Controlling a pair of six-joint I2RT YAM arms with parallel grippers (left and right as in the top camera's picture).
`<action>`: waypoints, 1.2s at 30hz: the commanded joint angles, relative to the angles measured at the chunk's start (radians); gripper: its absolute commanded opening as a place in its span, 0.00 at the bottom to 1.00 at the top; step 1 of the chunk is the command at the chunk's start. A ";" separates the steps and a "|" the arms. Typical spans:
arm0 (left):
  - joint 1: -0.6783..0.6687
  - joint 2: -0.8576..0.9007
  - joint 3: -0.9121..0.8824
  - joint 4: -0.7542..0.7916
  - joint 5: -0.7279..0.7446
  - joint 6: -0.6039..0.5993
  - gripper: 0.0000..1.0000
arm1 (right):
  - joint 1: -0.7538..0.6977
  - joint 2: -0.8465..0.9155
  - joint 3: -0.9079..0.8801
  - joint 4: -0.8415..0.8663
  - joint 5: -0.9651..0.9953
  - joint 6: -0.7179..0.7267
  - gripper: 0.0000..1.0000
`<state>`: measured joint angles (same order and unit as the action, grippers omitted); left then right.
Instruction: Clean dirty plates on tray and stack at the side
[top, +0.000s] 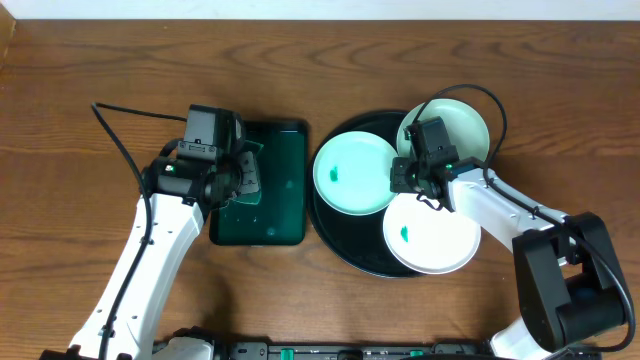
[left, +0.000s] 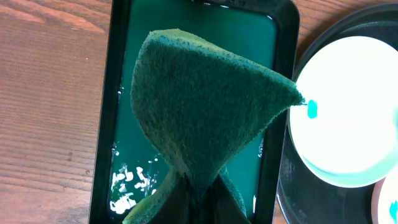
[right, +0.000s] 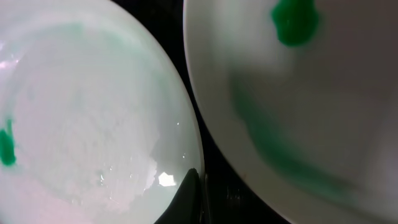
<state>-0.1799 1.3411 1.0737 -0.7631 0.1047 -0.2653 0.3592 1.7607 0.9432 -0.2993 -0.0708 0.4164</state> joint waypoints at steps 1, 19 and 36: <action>-0.002 0.000 -0.006 -0.003 -0.012 0.002 0.07 | 0.008 0.008 0.021 -0.048 -0.047 -0.002 0.01; -0.002 0.000 -0.009 -0.002 -0.013 0.002 0.07 | 0.009 0.009 0.036 -0.058 0.018 -0.006 0.01; -0.002 0.013 -0.037 -0.002 -0.055 0.002 0.07 | 0.009 0.009 0.036 -0.057 0.017 -0.006 0.01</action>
<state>-0.1799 1.3415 1.0512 -0.7643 0.0750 -0.2649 0.3626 1.7607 0.9672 -0.3569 -0.0704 0.4126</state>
